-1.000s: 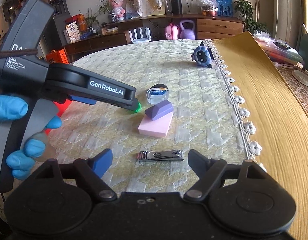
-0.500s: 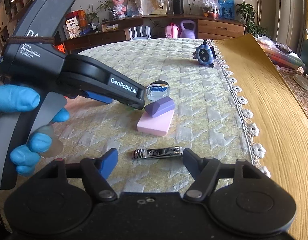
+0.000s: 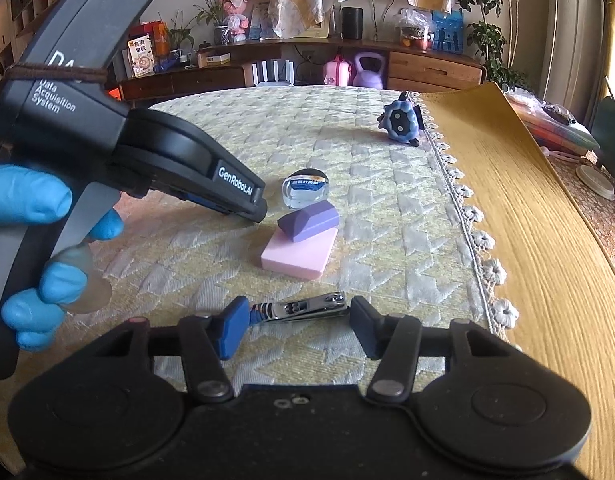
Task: Organize rigid objects
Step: 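Carry the green game piece and nail clipper over the red tin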
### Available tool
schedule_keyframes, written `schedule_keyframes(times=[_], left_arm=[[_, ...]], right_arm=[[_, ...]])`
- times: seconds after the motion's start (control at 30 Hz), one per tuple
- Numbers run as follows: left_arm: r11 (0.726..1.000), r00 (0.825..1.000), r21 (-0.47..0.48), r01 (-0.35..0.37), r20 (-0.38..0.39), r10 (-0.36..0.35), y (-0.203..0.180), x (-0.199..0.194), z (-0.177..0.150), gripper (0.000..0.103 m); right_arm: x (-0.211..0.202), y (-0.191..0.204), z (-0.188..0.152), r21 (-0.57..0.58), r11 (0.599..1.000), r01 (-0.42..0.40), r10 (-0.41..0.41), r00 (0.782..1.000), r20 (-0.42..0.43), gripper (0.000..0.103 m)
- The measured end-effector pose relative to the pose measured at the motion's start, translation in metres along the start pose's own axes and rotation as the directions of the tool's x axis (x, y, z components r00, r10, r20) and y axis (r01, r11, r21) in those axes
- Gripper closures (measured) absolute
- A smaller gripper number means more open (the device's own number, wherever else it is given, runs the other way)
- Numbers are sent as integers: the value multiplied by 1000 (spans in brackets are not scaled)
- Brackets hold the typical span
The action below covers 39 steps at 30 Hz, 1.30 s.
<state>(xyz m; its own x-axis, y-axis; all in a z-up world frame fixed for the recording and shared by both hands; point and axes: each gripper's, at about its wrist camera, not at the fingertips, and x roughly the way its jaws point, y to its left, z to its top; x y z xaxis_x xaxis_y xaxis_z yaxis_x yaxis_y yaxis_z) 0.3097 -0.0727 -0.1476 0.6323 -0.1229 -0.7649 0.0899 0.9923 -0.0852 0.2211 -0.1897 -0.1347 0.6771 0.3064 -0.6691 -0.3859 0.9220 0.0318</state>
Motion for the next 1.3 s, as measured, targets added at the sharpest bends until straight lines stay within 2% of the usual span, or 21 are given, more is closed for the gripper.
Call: schedule_keyframes(times=[0.3, 0.63, 0.93, 1.3], left_arm=[[1000, 1000, -30, -5, -14, 4, 9, -23, -6, 80], [999, 1000, -49, 2, 2, -1, 18, -69, -11, 80], [998, 999, -63, -15, 29, 17, 37, -116, -21, 80], [992, 997, -113, -51, 55, 58, 88, -164, -37, 80]], right_arm=[[-16, 1, 2, 34, 999, -2, 2, 1000, 12, 48], [-48, 16, 13, 31, 999, -25, 23, 998, 60, 48], [-73, 45, 25, -4, 998, -59, 59, 994, 95, 48], [-88, 96, 39, -86, 990, -110, 118, 988, 104, 48]])
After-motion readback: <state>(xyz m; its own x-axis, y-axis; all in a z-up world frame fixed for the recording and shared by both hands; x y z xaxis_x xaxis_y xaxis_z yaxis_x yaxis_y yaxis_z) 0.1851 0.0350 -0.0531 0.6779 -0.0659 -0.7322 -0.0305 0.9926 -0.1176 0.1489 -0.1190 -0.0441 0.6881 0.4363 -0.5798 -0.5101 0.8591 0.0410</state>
